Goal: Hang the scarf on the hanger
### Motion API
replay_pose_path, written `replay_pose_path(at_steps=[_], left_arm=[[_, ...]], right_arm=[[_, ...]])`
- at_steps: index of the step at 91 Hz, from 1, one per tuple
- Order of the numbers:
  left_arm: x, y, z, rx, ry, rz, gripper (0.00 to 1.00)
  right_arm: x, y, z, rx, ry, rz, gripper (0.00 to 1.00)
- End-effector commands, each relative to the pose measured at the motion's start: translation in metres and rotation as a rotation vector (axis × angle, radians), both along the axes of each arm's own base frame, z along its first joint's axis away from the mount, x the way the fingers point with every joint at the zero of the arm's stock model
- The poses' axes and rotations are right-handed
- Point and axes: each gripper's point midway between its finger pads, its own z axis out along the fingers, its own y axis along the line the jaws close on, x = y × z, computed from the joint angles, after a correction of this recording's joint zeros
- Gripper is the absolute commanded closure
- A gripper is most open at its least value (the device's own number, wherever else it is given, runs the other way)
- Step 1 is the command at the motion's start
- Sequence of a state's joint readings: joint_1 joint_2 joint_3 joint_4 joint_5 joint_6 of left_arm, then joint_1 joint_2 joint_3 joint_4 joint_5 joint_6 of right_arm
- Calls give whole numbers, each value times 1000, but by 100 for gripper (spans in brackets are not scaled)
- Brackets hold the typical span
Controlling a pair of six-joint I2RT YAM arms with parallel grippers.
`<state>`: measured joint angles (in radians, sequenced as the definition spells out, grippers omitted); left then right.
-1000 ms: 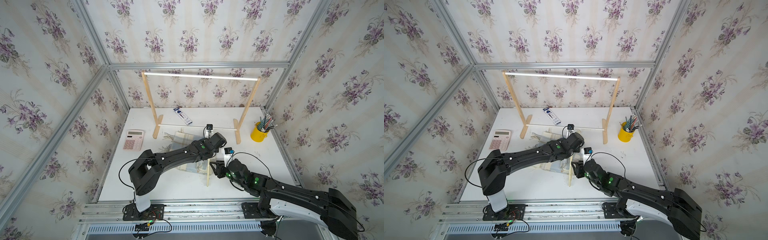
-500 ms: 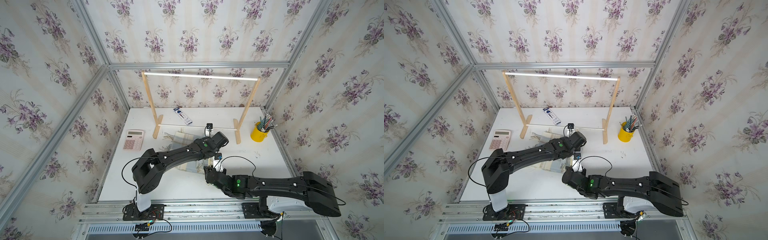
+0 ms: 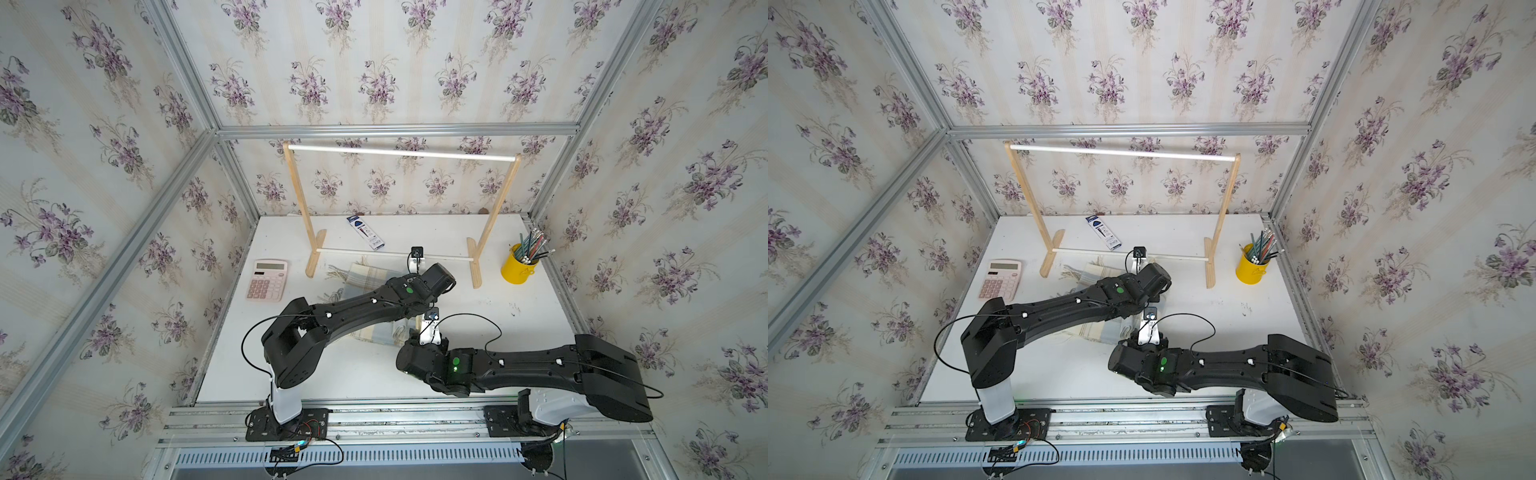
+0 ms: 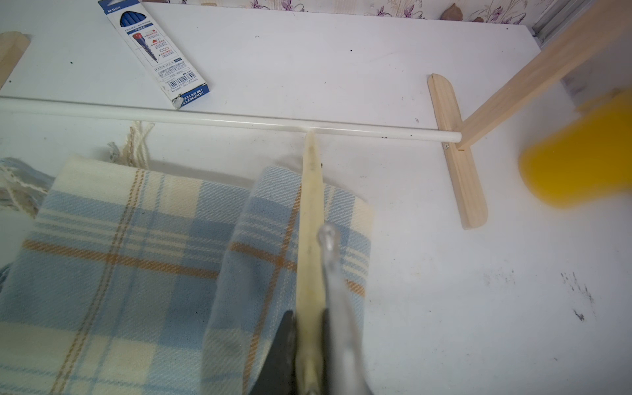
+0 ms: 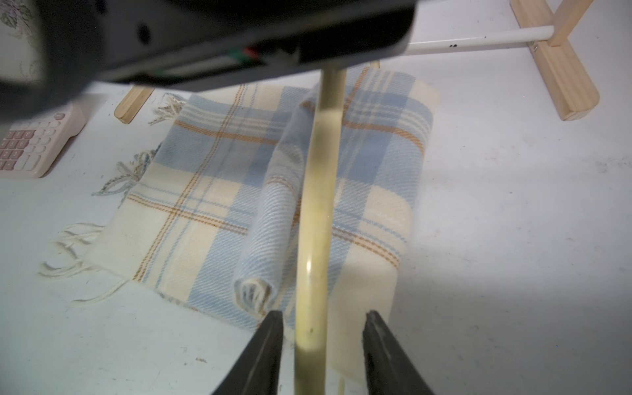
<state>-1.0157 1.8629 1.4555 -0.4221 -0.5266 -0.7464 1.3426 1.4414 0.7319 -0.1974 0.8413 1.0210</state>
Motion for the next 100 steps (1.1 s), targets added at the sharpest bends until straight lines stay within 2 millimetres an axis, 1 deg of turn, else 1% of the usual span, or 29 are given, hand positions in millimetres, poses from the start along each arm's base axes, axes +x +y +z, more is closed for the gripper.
replay_pose_path(at_steps=[1,11,24,40,51,56,61,79,82,89,93,96,100], left_arm=[[-5,3,-6,9,31,-6,100],[-6,2,-8,7,39,-8,100],[-7,1,-9,-3,46,-9,100],[-9,1,-9,-8,53,-13,100],[-9,1,-10,-7,56,-12,100],[-9,1,-11,-5,58,-11,100],[-9,1,-12,-4,58,-11,100],[-9,3,-12,13,63,-7,100],[-9,4,-13,21,65,-5,94],[-9,7,-11,39,64,2,72],[-8,9,-9,46,62,12,63],[-8,11,-8,50,59,20,58],[-8,13,-6,54,54,25,54]], right_arm=[[5,-8,6,-30,-46,-37,57],[7,-7,8,-41,-57,-40,60],[7,-5,4,-56,-57,-36,63],[9,-3,2,-75,-60,-34,72],[10,-2,2,-84,-64,-36,82],[11,-1,3,-87,-65,-35,90],[12,-1,2,-92,-64,-36,100],[12,0,-2,-113,-55,-37,100],[12,-1,-3,-115,-55,-37,100],[12,-2,-3,-119,-53,-39,100],[12,-3,-3,-122,-53,-42,100],[12,-4,-3,-120,-53,-43,100],[12,-5,-4,-122,-52,-46,100]])
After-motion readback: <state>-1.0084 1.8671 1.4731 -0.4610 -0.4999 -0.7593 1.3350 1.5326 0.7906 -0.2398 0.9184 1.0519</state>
